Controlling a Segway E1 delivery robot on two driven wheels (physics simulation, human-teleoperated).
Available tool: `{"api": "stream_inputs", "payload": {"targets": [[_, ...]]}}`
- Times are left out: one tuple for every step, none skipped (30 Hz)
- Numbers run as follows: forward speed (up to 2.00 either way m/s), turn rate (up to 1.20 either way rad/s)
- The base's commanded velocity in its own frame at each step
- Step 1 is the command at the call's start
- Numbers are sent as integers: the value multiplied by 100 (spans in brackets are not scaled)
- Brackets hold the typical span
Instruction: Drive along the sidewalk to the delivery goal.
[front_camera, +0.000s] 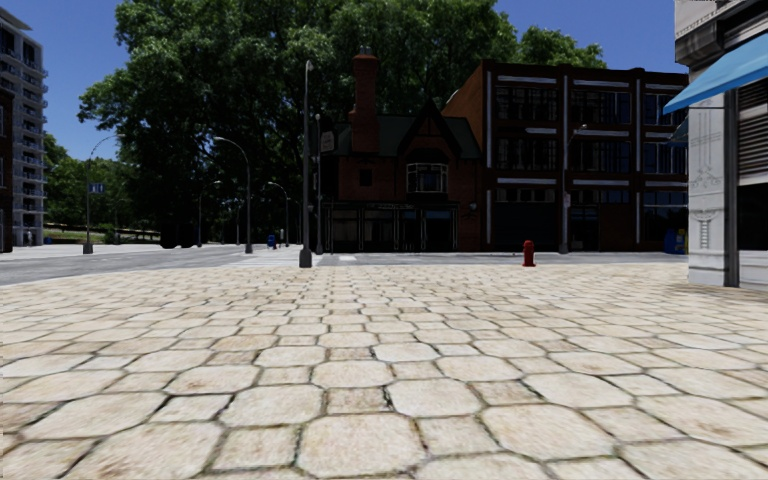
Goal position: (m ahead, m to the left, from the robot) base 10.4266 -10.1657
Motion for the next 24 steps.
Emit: {"api": "stream_inputs", "payload": {"targets": [[200, 0], [200, 0], [200, 0], [200, 0], [200, 0], [200, 0], [200, 0], [200, 0], [200, 0], [200, 0], [200, 0], [200, 0], [200, 0], [200, 0], [200, 0], [200, 0], [200, 0], [200, 0], [200, 0], [200, 0], [200, 0], [200, 0], [200, 0], [200, 0]]}}
